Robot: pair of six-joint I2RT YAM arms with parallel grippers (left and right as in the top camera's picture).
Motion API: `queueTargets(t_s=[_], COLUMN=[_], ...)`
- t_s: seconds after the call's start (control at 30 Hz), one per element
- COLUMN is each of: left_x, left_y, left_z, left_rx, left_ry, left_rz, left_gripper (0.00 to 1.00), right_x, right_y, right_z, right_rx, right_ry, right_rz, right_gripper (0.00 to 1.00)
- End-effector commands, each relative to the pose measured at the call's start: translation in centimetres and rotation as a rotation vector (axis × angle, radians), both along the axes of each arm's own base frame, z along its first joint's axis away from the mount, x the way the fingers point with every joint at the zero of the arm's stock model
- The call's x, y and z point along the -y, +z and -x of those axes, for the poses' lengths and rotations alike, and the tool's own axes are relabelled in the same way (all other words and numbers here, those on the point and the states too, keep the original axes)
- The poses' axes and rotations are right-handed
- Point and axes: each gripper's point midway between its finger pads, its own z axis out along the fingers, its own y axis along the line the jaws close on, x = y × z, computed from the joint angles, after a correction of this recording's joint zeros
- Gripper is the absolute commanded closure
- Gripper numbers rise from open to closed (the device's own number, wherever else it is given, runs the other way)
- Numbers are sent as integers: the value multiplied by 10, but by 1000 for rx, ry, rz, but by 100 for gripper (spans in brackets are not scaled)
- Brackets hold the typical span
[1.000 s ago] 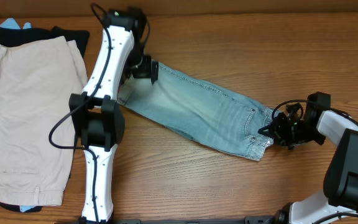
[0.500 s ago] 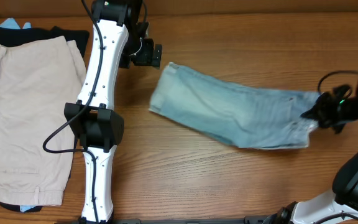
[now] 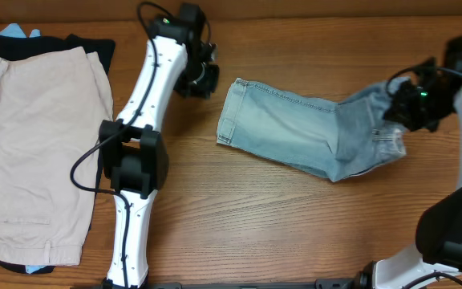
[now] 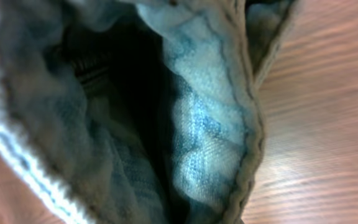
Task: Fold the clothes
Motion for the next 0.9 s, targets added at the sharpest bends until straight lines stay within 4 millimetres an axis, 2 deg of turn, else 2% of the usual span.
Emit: queueTargets(t_s=[0.0,0.07,0.13,0.27,0.4,0.73,0.87], left_x=[16,19,16,24,42,34,27], left_y=[-14,-27,-49,-50,-37,-32,-41], left_z=[10,12,17,18,17,3,3], left_rx=[-21,-28,-55,-67,-53,-1,-1], left_ry=[-25,-23,1,-6,-91,-119,-110], left_rz=[30,28,24,102,275,413,415], left_gripper=[96,96,96,96,96,96,96], right_x=[-31,-48,-76,-95,-100,-100,-100], right_y=[14,15,18,19,21,20,21], right_z=[-12,-18,-27,-30,-34,-34,-34], right_rx=[54,71,99,120,133,131,131], right_ry=[51,66,81,117,110,110,110], right_rz=[-4,-11,-24,-27,-33,-33,-33], right_gripper=[96,96,96,96,96,96,96])
